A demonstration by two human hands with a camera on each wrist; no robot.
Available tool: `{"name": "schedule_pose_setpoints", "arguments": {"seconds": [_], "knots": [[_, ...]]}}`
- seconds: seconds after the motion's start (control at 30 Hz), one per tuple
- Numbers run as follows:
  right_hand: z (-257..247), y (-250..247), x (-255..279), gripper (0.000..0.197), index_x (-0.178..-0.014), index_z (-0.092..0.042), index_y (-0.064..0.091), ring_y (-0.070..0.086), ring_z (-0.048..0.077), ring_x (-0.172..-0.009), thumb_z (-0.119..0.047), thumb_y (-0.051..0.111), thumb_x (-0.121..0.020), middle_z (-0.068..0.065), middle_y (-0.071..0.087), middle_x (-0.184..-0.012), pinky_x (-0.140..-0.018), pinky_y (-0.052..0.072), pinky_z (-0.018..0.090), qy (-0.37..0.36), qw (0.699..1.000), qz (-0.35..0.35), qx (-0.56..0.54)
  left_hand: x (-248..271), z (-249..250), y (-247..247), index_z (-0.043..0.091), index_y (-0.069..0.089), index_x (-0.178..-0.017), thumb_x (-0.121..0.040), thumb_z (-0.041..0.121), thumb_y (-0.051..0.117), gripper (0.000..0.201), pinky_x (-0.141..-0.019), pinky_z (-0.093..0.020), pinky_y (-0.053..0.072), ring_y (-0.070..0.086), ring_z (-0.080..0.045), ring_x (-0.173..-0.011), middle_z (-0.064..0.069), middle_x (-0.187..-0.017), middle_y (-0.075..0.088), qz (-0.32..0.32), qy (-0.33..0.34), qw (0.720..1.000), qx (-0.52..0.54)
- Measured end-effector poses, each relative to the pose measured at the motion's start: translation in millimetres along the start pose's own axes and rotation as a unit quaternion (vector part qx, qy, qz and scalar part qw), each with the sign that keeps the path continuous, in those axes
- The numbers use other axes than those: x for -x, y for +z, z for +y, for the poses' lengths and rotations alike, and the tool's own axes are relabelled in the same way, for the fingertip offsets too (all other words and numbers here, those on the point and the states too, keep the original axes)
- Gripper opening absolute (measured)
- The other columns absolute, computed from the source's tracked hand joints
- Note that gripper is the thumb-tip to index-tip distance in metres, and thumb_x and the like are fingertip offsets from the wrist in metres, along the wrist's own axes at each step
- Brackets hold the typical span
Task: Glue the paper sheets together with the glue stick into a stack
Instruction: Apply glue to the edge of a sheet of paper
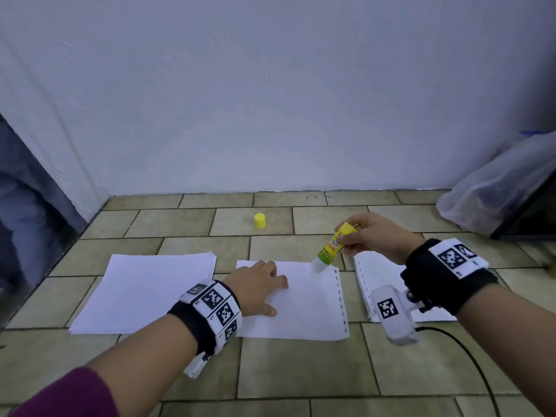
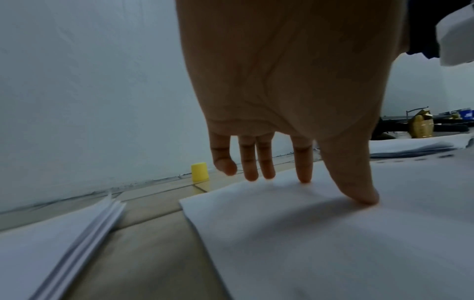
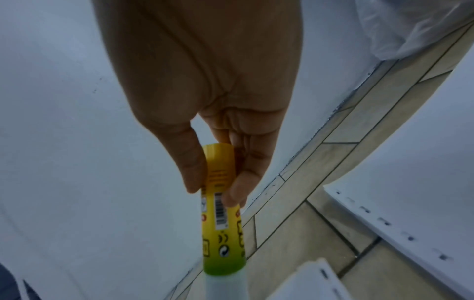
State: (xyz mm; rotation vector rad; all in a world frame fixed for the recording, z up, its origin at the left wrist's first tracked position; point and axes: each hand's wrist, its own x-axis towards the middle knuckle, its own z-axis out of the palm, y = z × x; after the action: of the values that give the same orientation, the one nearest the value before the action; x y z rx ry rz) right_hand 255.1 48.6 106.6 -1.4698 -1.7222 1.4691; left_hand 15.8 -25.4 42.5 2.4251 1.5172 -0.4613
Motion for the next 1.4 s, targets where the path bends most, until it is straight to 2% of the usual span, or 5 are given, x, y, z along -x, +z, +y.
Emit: {"name": "schedule_pose_setpoints", "arguments": {"seconds": [0.17, 0.3, 0.43, 1.17, 1.4], "knots": [[-0.4, 10.9, -11.5, 0.013, -0.094, -0.004, 0.06, 0.058, 0.012, -0.052, 0.002, 0.066, -0.084, 0.012, 0.063, -0.076, -0.054, 0.051, 0.018, -0.025, 0.997, 0.065, 0.039, 0.0, -0.6, 0.8, 0.008, 0.04, -0.135, -0.09, 0.047, 0.057, 0.062, -0.106, -0.038, 0.035, 0.02, -0.021, -0.14, -0.001, -0.157, 0.009, 0.016, 0.01, 1.0, 0.005], [0.6, 24.3, -21.1, 0.018, -0.091, -0.01, 0.061, 0.059, 0.015, -0.06, -0.002, 0.07, -0.079, 0.007, 0.063, -0.078, -0.065, 0.052, 0.029, -0.062, 0.986, 0.102, 0.117, -4.7, 0.6, 1.2, 0.013, 0.029, -0.144, -0.09, 0.049, 0.056, 0.07, -0.105, -0.038, 0.037, 0.023, -0.021, -0.138, 0.001, -0.159, 0.009, 0.007, -0.016, 0.999, 0.029], [2.6, 38.5, -31.3, 0.021, -0.097, -0.014, 0.063, 0.052, 0.004, -0.069, -0.01, 0.073, -0.078, -0.006, 0.057, -0.081, -0.054, 0.038, 0.008, -0.103, 0.965, 0.112, 0.215, -9.3, -1.0, -4.0, 0.014, 0.026, -0.146, -0.087, 0.05, 0.06, 0.077, -0.108, -0.039, 0.033, 0.023, -0.022, -0.137, -0.001, -0.158, 0.016, -0.014, -0.024, 0.999, 0.03], [-7.1, 27.8, 11.3, 0.024, -0.109, -0.016, 0.062, 0.047, 0.015, -0.079, -0.017, 0.066, -0.086, -0.002, 0.047, -0.092, -0.051, 0.029, 0.015, -0.07, 0.865, -0.055, 0.494, -12.7, 0.0, -10.2, 0.017, 0.025, -0.149, -0.09, 0.04, 0.06, 0.071, -0.108, -0.041, 0.035, 0.024, -0.024, -0.136, 0.0, -0.158, 0.016, -0.053, -0.037, 0.998, 0.0], [-5.0, 2.4, 1.2, 0.017, -0.093, -0.018, 0.062, 0.061, 0.015, -0.071, -0.013, 0.073, -0.081, 0.002, 0.063, -0.085, -0.064, 0.049, 0.02, -0.065, 0.955, 0.01, 0.29, -6.0, -1.5, -11.1, 0.033, 0.018, -0.151, -0.09, 0.04, 0.061, 0.075, -0.1, -0.038, 0.04, 0.037, -0.025, -0.129, -0.006, -0.145, 0.029, -0.053, -0.06, 0.997, 0.014]]}}
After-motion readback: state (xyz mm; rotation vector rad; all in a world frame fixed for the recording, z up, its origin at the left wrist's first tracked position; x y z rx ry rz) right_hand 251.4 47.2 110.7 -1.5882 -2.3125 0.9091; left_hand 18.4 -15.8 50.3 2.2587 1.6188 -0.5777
